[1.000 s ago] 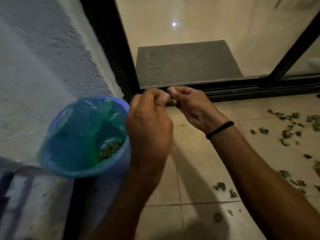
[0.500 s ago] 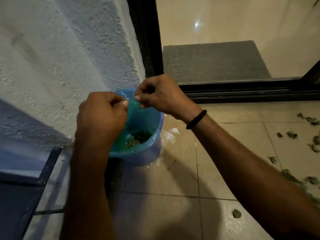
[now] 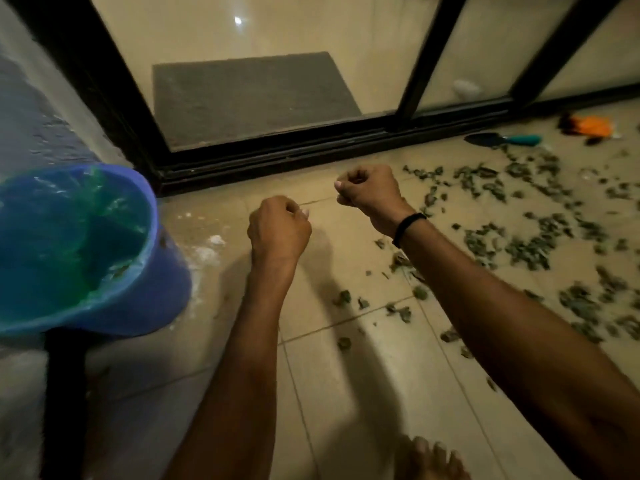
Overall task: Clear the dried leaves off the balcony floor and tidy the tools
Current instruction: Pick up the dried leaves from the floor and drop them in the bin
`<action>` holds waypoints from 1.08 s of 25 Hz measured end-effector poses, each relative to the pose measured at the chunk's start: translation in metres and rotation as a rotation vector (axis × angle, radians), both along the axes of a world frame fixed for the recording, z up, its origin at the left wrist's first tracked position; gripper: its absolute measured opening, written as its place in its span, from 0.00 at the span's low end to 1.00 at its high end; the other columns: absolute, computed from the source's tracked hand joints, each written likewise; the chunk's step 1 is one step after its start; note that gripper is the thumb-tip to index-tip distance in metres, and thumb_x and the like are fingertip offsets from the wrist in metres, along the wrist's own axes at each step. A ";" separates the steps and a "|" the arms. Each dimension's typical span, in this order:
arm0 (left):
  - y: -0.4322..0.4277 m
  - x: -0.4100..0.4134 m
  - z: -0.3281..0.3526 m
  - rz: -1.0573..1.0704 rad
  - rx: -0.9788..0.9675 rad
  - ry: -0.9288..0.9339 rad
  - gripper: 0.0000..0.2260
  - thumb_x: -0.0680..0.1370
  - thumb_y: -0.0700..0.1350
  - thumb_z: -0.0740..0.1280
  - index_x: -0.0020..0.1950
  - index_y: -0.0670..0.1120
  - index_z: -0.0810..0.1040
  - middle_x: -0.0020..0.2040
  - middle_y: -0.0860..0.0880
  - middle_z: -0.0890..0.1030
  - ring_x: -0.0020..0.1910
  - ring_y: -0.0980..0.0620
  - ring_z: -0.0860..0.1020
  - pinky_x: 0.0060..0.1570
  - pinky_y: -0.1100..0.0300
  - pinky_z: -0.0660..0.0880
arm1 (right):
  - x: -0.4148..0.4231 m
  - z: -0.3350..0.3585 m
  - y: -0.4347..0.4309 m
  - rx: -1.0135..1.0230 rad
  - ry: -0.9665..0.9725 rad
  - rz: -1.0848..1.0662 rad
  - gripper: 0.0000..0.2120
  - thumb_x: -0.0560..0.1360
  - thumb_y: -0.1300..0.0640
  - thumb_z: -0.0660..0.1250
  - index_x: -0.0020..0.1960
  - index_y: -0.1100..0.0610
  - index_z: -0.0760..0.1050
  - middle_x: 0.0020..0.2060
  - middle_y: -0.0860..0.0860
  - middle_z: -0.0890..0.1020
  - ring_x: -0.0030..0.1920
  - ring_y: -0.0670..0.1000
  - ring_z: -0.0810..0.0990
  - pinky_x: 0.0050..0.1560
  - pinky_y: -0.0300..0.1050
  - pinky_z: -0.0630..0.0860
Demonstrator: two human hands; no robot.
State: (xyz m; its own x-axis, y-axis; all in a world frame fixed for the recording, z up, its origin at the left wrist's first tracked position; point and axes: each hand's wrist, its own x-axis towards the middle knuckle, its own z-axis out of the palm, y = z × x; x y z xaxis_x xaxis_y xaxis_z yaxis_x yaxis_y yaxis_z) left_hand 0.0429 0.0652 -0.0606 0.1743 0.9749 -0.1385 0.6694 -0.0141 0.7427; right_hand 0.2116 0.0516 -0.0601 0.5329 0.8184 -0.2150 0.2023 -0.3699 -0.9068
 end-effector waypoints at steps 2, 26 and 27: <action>-0.024 0.018 -0.042 -0.101 -0.127 0.068 0.15 0.78 0.49 0.71 0.63 0.49 0.80 0.56 0.44 0.84 0.54 0.45 0.82 0.56 0.52 0.79 | 0.024 -0.030 -0.035 -0.123 -0.134 -0.036 0.03 0.76 0.60 0.72 0.43 0.57 0.81 0.38 0.51 0.84 0.38 0.48 0.84 0.46 0.48 0.84; -0.157 -0.011 -0.201 -0.308 0.198 0.020 0.11 0.83 0.43 0.55 0.58 0.49 0.76 0.52 0.51 0.73 0.49 0.54 0.71 0.45 0.57 0.74 | -0.001 -0.172 -0.151 -0.285 -0.638 0.122 0.10 0.81 0.58 0.60 0.55 0.56 0.79 0.48 0.55 0.76 0.49 0.54 0.75 0.42 0.42 0.62; -0.161 -0.011 -0.200 -0.321 0.207 0.041 0.11 0.83 0.45 0.54 0.58 0.49 0.75 0.52 0.51 0.73 0.49 0.55 0.69 0.45 0.58 0.74 | -0.001 -0.172 -0.148 -0.285 -0.636 0.145 0.10 0.81 0.57 0.60 0.57 0.55 0.79 0.49 0.55 0.76 0.49 0.54 0.75 0.43 0.41 0.63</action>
